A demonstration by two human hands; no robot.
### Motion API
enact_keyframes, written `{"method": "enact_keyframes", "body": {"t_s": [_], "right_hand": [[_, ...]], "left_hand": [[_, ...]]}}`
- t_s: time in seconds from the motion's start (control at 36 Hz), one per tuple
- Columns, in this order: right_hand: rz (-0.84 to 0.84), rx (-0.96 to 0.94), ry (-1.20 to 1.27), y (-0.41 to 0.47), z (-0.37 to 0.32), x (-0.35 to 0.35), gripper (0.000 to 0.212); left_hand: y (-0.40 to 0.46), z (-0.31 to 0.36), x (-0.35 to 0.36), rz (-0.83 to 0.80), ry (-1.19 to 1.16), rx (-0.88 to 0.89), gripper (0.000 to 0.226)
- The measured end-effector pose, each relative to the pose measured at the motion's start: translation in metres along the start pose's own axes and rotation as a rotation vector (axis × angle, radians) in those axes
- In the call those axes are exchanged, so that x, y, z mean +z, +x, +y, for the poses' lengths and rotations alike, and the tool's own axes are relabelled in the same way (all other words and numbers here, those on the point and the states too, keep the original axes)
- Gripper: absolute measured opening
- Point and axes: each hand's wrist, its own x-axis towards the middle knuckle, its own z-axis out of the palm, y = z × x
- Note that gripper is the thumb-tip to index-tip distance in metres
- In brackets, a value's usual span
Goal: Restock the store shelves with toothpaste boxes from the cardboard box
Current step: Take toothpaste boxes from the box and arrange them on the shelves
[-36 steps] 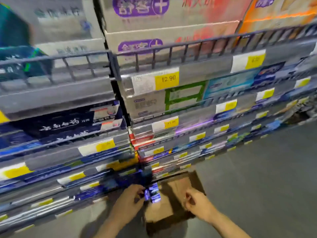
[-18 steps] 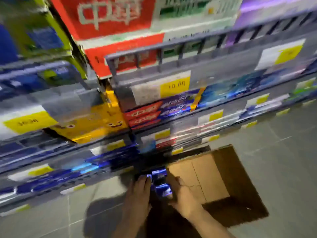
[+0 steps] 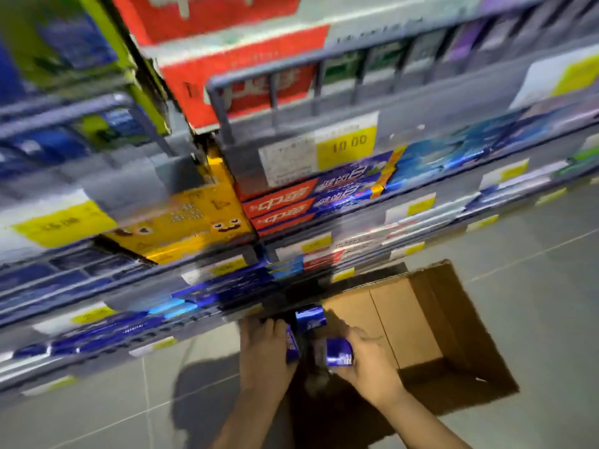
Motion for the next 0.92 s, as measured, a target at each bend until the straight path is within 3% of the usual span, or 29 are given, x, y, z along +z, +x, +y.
{"method": "enact_keyframes", "body": {"t_s": [0.11, 0.19, 0.33, 0.47, 0.61, 0.78, 0.92], "right_hand": [[0.016, 0.018, 0.125, -0.056, -0.031, -0.064, 0.034], [0.077, 0.038, 0.172, -0.105, -0.060, -0.116, 0.038], [0.259, 0.126, 0.224, -0.187, -0.114, -0.204, 0.042], [0.411, 0.190, 0.334, -0.245, -0.156, -0.261, 0.035], [0.461, 0.222, 0.420, -0.302, -0.176, -0.299, 0.039], [0.534, 0.190, 0.509, -0.364, -0.184, -0.350, 0.039], [0.576, 0.165, 0.540, -0.407, -0.167, -0.391, 0.029]], "left_hand": [[-0.031, -0.006, -0.065, 0.035, -0.103, 0.038, 0.053], [-0.062, -0.010, -0.133, 0.052, -0.309, 0.038, 0.041], [-0.125, 0.005, -0.259, -0.063, -0.439, 0.090, 0.066], [-0.167, 0.004, -0.345, -0.208, -0.454, 0.127, 0.075], [-0.190, 0.012, -0.398, -0.169, -0.392, 0.146, 0.041], [-0.213, 0.042, -0.451, -0.078, -0.368, 0.211, 0.080], [-0.227, 0.077, -0.476, 0.000, -0.357, 0.196, 0.077]]}}
